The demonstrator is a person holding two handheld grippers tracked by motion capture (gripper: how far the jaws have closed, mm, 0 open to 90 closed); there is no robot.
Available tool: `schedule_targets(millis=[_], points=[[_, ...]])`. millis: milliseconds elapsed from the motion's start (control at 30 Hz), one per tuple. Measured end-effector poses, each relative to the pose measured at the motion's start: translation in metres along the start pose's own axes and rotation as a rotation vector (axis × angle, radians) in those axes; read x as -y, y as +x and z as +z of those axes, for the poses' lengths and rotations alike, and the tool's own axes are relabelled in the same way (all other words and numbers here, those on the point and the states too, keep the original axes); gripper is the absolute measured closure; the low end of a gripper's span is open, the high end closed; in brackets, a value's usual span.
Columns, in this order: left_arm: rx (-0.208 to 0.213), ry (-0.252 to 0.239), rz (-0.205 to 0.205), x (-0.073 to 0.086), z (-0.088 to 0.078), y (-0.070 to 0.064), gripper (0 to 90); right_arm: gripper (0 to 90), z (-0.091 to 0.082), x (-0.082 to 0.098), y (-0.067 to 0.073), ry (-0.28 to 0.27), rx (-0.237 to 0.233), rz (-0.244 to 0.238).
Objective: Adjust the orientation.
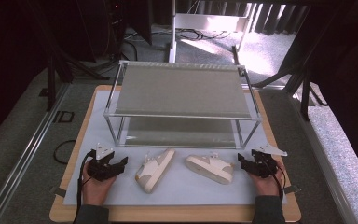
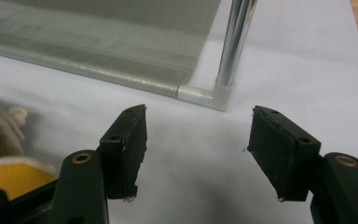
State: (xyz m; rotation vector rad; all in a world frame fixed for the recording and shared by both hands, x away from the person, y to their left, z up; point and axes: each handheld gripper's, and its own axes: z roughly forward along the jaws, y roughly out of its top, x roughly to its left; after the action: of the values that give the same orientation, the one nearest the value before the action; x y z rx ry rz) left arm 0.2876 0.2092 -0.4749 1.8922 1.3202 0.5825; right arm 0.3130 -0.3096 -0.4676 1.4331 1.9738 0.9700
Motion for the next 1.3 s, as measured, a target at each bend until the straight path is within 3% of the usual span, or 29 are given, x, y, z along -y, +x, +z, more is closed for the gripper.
schedule_targets(millis=[167,200,233,433,567,600,800,1033,1067,1300], points=[[0.017,-0.031,0.007,0.001,-0.005,-0.002,40.7,37.8,-0.001,0.003,0.002,0.008,0.000,-0.016],[0.044,-0.055,-0.012,0.001,-0.009,-0.002,40.7,39.1,-0.002,0.003,0.002,-0.002,-0.001,-0.022],[0.063,-0.062,-0.024,0.000,-0.012,-0.002,47.4,40.7,-0.009,0.003,0.004,-0.038,-0.007,-0.034],[0.099,-0.074,-0.029,-0.001,-0.014,-0.005,45.5,40.7,-0.012,0.005,0.007,-0.043,0.002,-0.058],[0.090,-0.071,0.002,-0.003,-0.016,-0.011,46.2,39.9,-0.011,0.005,0.010,-0.040,0.005,-0.077],[0.117,-0.068,0.005,-0.004,-0.016,-0.013,46.1,39.9,-0.011,0.005,0.010,-0.040,0.008,-0.078],[0.166,-0.058,0.026,-0.006,-0.014,-0.024,44.4,39.9,-0.012,0.005,0.011,-0.044,0.008,-0.081],[0.194,-0.041,0.061,-0.006,-0.012,-0.033,43.2,39.9,-0.013,0.005,0.011,-0.053,0.009,-0.080],[0.214,-0.039,0.067,-0.007,-0.012,-0.035,43.0,39.9,-0.013,0.005,0.011,-0.054,0.011,-0.080],[0.228,-0.045,0.090,-0.006,-0.014,-0.044,42.9,39.9,-0.014,0.005,0.011,-0.056,0.011,-0.083]])
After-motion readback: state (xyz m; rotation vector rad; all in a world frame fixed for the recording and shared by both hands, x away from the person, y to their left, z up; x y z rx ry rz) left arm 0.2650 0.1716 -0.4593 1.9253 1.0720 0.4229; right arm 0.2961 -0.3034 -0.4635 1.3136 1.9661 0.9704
